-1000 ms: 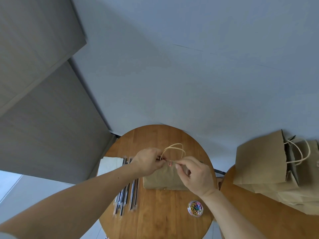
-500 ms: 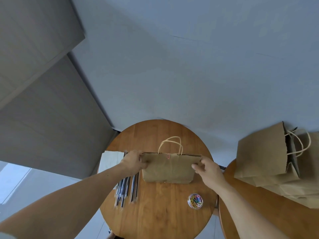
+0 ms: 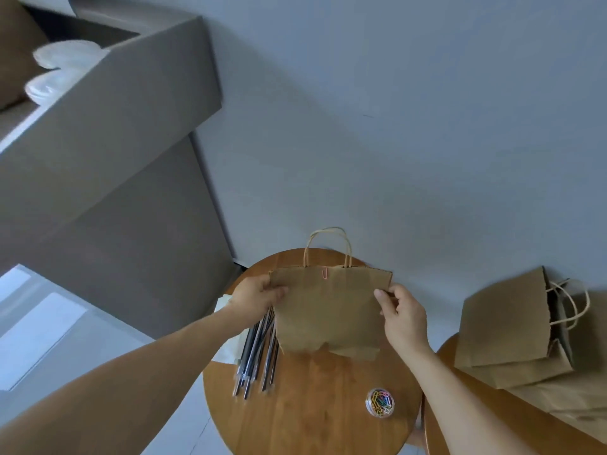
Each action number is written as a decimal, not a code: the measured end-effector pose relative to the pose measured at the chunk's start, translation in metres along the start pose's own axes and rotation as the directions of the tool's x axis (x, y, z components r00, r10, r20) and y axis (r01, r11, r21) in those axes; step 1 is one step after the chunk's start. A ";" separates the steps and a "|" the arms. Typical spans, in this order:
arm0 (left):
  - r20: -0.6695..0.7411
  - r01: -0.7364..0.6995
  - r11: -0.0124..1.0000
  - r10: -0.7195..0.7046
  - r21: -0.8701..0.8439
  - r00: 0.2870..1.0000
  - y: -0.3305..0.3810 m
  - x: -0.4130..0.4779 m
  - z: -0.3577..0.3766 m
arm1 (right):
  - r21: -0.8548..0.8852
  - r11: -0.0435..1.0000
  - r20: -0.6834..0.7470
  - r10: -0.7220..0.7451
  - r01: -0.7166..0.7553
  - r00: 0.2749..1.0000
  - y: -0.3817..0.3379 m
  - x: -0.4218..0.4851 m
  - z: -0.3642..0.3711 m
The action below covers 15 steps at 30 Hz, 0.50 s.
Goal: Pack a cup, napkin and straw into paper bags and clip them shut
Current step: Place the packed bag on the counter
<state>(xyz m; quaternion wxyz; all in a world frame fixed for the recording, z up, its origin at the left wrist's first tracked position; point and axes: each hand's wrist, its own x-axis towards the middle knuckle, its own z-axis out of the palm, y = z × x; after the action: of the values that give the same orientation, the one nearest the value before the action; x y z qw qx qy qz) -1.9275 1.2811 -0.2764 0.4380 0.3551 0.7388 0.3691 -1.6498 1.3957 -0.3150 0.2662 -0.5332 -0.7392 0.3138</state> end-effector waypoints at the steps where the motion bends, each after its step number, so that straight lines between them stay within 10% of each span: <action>1: -0.013 -0.010 0.998 0.010 -0.057 1.000 0.007 -0.005 -0.008 | 0.023 1.000 -0.027 -0.007 0.008 1.000 -0.013 0.000 -0.001; 15: -0.417 -0.434 0.872 0.315 -0.227 0.852 0.087 -0.122 -0.170 | 0.231 0.940 -0.337 -0.166 0.252 0.927 -0.272 -0.009 -0.017</action>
<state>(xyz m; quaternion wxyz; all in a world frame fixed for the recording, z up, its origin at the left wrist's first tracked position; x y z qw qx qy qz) -2.0203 1.1791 -0.0963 0.2612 0.3446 0.6548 0.6200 -1.8038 1.3265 -0.1016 0.4822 -0.4522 -0.6908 0.2928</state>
